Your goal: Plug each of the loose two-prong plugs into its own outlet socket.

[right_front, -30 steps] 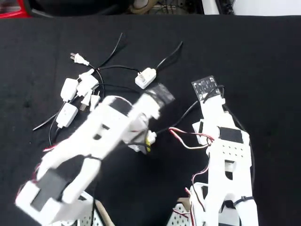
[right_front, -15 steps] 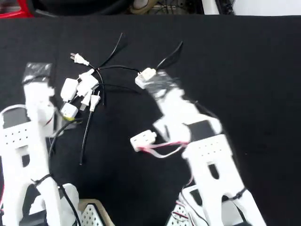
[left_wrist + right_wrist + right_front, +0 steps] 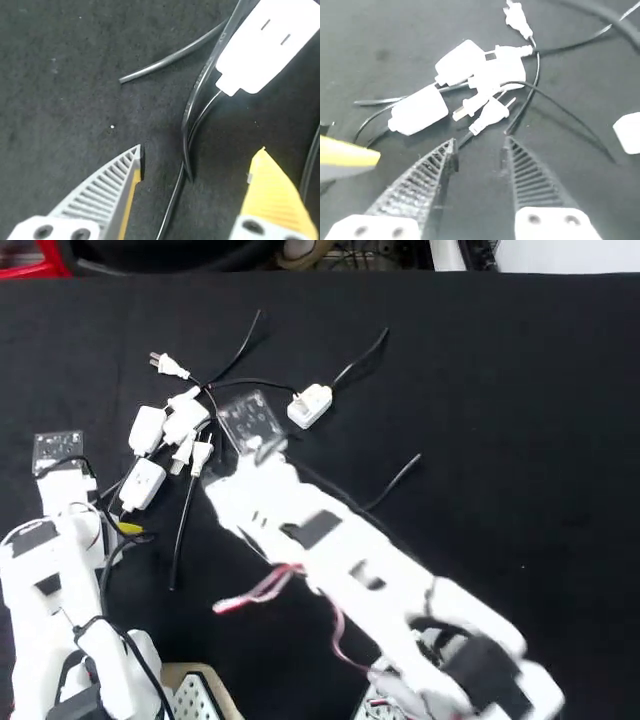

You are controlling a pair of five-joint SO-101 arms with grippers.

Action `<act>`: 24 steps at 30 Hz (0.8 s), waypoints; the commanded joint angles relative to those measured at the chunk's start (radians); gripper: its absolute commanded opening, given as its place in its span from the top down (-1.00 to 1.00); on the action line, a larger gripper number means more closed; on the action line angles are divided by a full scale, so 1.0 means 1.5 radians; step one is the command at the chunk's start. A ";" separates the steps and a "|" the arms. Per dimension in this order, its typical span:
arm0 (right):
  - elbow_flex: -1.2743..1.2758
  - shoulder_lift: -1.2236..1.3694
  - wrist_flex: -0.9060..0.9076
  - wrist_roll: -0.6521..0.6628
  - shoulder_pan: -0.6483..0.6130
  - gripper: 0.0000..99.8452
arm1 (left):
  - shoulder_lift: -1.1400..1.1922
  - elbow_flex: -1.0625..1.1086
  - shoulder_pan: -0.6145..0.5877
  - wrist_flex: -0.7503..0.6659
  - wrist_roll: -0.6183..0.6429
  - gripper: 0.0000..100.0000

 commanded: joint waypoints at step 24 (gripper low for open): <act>-0.735 0.659 0.354 -0.323 0.006 0.66 | -0.013 0.029 -0.024 -0.072 0.001 0.33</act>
